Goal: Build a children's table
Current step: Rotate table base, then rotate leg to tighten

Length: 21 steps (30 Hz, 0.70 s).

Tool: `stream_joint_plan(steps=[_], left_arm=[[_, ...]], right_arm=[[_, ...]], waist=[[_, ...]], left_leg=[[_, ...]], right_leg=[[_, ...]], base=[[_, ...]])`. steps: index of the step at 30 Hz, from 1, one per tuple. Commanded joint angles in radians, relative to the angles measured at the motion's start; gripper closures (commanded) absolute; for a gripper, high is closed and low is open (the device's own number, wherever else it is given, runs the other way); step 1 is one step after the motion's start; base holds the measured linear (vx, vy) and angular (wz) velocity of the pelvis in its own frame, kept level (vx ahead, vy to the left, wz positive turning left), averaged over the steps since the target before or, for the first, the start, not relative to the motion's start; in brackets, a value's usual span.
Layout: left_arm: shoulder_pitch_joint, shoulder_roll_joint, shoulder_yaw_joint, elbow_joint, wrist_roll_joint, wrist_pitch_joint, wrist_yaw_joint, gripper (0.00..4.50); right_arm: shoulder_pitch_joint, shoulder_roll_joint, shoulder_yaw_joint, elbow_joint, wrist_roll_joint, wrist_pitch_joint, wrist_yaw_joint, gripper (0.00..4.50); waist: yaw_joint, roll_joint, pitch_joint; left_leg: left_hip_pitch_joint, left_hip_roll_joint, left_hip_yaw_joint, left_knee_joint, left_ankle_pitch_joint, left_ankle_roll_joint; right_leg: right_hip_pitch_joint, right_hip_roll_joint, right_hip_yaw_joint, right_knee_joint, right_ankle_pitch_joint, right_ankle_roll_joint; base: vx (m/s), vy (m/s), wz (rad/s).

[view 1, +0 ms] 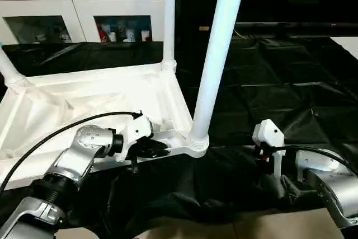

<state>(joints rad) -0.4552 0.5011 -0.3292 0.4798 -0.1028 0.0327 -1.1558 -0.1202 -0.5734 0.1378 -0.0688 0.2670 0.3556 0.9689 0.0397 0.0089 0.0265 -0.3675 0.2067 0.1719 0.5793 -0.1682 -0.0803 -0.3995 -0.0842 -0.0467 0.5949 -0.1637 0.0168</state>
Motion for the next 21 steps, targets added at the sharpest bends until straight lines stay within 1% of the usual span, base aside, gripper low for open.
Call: stream_joint_plan(steps=[1,2,3,5,7,8,9,10,11,12,13,14,15,16,17,18,19,20,21], left_arm=[[-0.016,0.001,0.022,0.026,0.004,-0.003,0.0,4.17],[-0.015,-0.003,0.029,0.03,-0.008,0.004,-0.01,4.27],[-0.014,-0.003,0.031,0.03,-0.011,0.007,-0.013,4.27],[-0.008,-0.009,0.043,0.027,-0.036,0.03,-0.03,4.45],[-0.004,-0.005,0.035,0.027,-0.032,0.034,-0.04,4.45],[-0.003,-0.002,0.03,0.029,-0.027,0.032,-0.043,4.45],[-0.001,-0.001,0.025,0.031,-0.021,0.03,-0.044,4.45],[0.0,0.001,0.021,0.032,-0.015,0.028,-0.042,4.45],[0.0,0.001,0.019,0.031,-0.011,0.026,-0.038,4.45],[-0.001,-0.001,0.02,0.032,-0.008,0.024,-0.034,4.45],[-0.006,-0.009,0.028,0.035,-0.001,0.023,-0.021,4.45],[-0.007,-0.01,0.029,0.035,0.0,0.023,-0.019,4.45],[-0.011,-0.015,0.033,0.035,0.002,0.025,-0.013,4.45],[-0.015,-0.021,0.037,0.033,0.003,0.029,-0.006,4.45],[-0.015,-0.022,0.037,0.033,0.003,0.029,-0.006,4.45],[-0.017,-0.026,0.038,0.031,0.004,0.033,0.0,4.45],[-0.017,-0.027,0.038,0.03,0.004,0.033,0.001,4.45],[-0.018,-0.029,0.038,0.028,0.005,0.034,0.005,4.45],[-0.017,-0.031,0.038,0.026,0.005,0.033,0.008,4.45]], right_arm=[[-0.021,-0.01,0.004,0.013,-0.006,-0.019,0.007,0.0],[-0.023,-0.006,0.005,0.018,-0.007,-0.022,0.005,0.0],[-0.024,-0.005,0.005,0.019,-0.007,-0.022,0.005,0.0],[-0.03,0.009,0.007,0.031,-0.005,-0.028,-0.002,0.0],[-0.053,0.038,0.013,0.067,-0.016,-0.045,-0.02,0.0],[-0.063,0.049,0.016,0.083,-0.027,-0.059,-0.031,0.0],[-0.078,0.064,0.018,0.104,-0.039,-0.071,-0.048,0.0],[-0.096,0.08,0.019,0.125,-0.049,-0.084,-0.066,0.0],[-0.115,0.095,0.02,0.144,-0.06,-0.093,-0.086,0.0],[-0.137,0.114,0.016,0.166,-0.052,-0.079,-0.098,0.0],[-0.163,0.134,0.012,0.188,-0.03,-0.053,-0.095,0.0],[-0.166,0.136,0.012,0.19,-0.028,-0.051,-0.094,0.0],[-0.177,0.141,0.021,0.202,-0.027,-0.047,-0.08,0.0],[-0.188,0.143,0.041,0.216,-0.036,-0.055,-0.058,0.0],[-0.189,0.143,0.042,0.217,-0.037,-0.056,-0.057,0.0],[-0.2,0.152,0.053,0.243,-0.056,-0.075,-0.062,0.0],[-0.202,0.153,0.055,0.246,-0.059,-0.078,-0.063,0.0],[-0.21,0.158,0.063,0.261,-0.066,-0.087,-0.058,0.0],[-0.218,0.163,0.07,0.276,-0.073,-0.094,-0.056,0.0]], waist=[[0.002,-0.003,-0.042],[0.002,-0.004,-0.042],[0.001,-0.004,-0.042],[-0.001,-0.004,-0.043],[-0.006,-0.003,-0.044],[-0.007,-0.004,-0.045],[-0.005,-0.005,-0.046],[-0.006,-0.005,-0.045],[-0.005,-0.004,-0.047],[-0.007,-0.002,-0.045],[-0.005,-0.007,-0.046],[-0.005,-0.012,-0.046],[-0.003,-0.007,-0.044],[-0.002,-0.013,-0.044],[0.0,-0.011,-0.044],[0.0,-0.02,-0.044],[0.003,-0.023,-0.043],[0.003,-0.02,-0.042],[0.001,-0.04,-0.042]], left_leg=[[0.011,0.01,-0.003,-0.069,-0.392,0.006],[0.011,0.011,-0.004,-0.07,-0.396,0.005],[0.01,0.01,-0.004,-0.07,-0.394,0.004],[0.008,0.01,-0.004,-0.07,-0.385,0.005],[0.006,0.01,-0.005,-0.071,-0.381,0.005],[0.006,0.01,-0.005,-0.07,-0.378,0.005],[0.01,0.012,-0.002,-0.068,-0.373,0.006],[0.007,0.011,-0.003,-0.071,-0.368,0.004],[0.009,0.011,-0.002,-0.069,-0.362,0.003],[0.009,0.01,-0.002,-0.071,-0.363,0.0],[0.01,0.012,-0.002,-0.07,-0.359,0.002],[0.01,0.012,0.0,-0.07,-0.358,0.005],[0.011,0.013,0.0,-0.071,-0.358,0.006],[0.01,0.013,0.0,-0.071,-0.351,0.007],[0.011,0.013,0.0,-0.071,-0.351,0.006],[0.008,0.014,0.001,-0.071,-0.348,0.007],[0.007,0.013,0.0,-0.072,-0.342,0.007],[0.009,0.013,0.001,-0.072,-0.346,0.006],[0.007,0.014,0.003,-0.071,-0.345,0.009]], right_leg=[[0.027,-0.038,0.024,-0.093,-0.475,-0.134],[0.027,-0.039,0.023,-0.094,-0.489,-0.129],[0.028,-0.039,0.023,-0.093,-0.489,-0.128],[0.029,-0.039,0.023,-0.091,-0.479,-0.129],[0.028,-0.039,0.022,-0.089,-0.46,-0.143],[0.029,-0.038,0.022,-0.088,-0.453,-0.144],[0.024,-0.038,0.024,-0.088,-0.433,-0.152],[0.027,-0.037,0.024,-0.085,-0.419,-0.159],[0.026,-0.038,0.024,-0.083,-0.41,-0.163],[0.026,-0.037,0.024,-0.082,-0.406,-0.17],[0.027,-0.037,0.025,-0.079,-0.398,-0.173],[0.028,-0.037,0.025,-0.08,-0.396,-0.173],[0.028,-0.037,0.026,-0.08,-0.397,-0.172],[0.029,-0.038,0.026,-0.078,-0.398,-0.17],[0.028,-0.039,0.027,-0.08,-0.401,-0.169],[0.029,-0.04,0.027,-0.081,-0.403,-0.166],[0.029,-0.042,0.026,-0.079,-0.419,-0.16],[0.027,-0.042,0.027,-0.081,-0.429,-0.157],[0.027,-0.042,0.026,-0.083,-0.439,-0.151]], base=[[0.0,0.0,0.0],[0.0,0.0,0.0],[0.0,0.0,0.0],[0.0,0.0,0.0],[0.0,0.0,0.0],[0.0,0.0,0.0],[0.0,0.0,0.0],[0.0,0.0,0.0],[0.0,0.0,0.0],[0.0,0.0,0.0],[0.0,0.0,0.0],[0.0,0.0,0.0],[0.0,0.0,0.0],[0.0,0.0,0.0],[0.0,0.0,0.0],[0.0,0.0,0.0],[0.0,0.0,0.0],[0.0,0.0,0.0],[0.0,0.0,0.0]])
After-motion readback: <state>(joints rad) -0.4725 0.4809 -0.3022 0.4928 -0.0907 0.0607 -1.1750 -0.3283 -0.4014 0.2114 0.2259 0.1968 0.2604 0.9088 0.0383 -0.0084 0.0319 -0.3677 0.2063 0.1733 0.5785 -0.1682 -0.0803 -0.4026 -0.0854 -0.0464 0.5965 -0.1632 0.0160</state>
